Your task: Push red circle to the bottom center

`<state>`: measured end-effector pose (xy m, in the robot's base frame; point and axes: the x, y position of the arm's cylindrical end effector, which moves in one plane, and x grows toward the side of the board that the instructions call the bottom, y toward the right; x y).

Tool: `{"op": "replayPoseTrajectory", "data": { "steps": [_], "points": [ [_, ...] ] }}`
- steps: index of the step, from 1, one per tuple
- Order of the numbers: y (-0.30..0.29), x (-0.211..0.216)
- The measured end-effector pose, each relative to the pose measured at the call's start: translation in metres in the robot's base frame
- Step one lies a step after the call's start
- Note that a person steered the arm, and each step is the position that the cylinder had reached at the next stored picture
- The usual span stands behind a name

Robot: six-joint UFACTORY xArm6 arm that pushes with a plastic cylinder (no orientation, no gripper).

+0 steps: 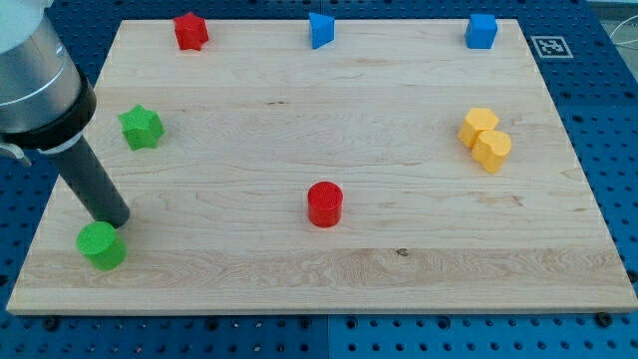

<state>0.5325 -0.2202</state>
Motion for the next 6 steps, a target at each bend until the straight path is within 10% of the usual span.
{"op": "replayPoseTrajectory", "data": {
  "steps": [6],
  "points": [
    [0.001, -0.048]
  ]
}}
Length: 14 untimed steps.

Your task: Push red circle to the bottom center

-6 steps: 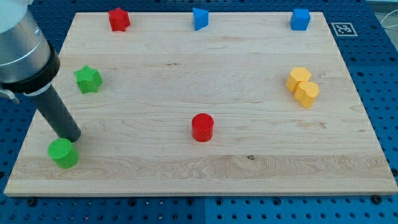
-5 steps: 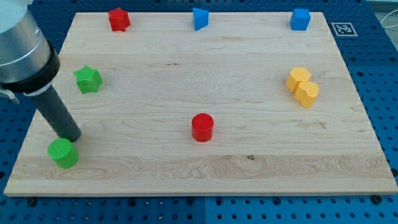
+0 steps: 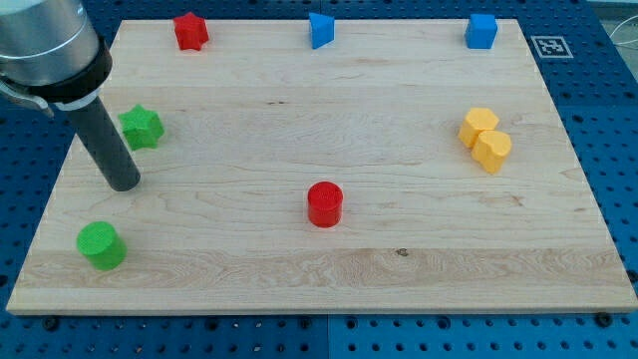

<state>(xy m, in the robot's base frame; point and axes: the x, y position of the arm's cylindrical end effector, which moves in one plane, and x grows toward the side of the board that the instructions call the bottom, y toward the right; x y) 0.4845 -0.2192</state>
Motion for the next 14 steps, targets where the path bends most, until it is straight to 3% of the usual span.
{"op": "replayPoseTrajectory", "data": {
  "steps": [2, 4, 5, 8, 10, 11, 12, 14],
  "points": [
    [0.025, -0.031],
    [0.127, -0.016],
    [0.149, -0.009],
    [0.162, 0.016],
    [0.182, -0.030],
    [0.225, -0.022],
    [0.243, 0.016],
    [0.243, 0.034]
  ]
}}
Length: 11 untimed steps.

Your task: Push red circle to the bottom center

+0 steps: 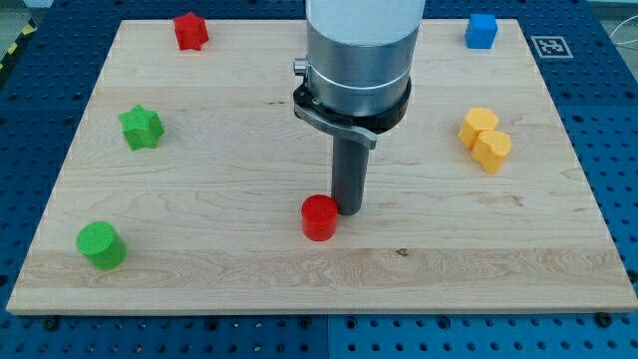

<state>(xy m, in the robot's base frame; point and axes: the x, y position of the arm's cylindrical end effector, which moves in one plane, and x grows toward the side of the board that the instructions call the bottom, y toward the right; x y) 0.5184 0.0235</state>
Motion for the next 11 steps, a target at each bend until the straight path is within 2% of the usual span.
{"op": "replayPoseTrajectory", "data": {
  "steps": [2, 4, 5, 7, 8, 9, 11],
  "points": [
    [0.002, 0.020],
    [0.002, -0.022],
    [0.001, -0.023],
    [-0.005, 0.014],
    [-0.009, 0.016],
    [-0.016, -0.003],
    [-0.048, -0.003]
  ]
}}
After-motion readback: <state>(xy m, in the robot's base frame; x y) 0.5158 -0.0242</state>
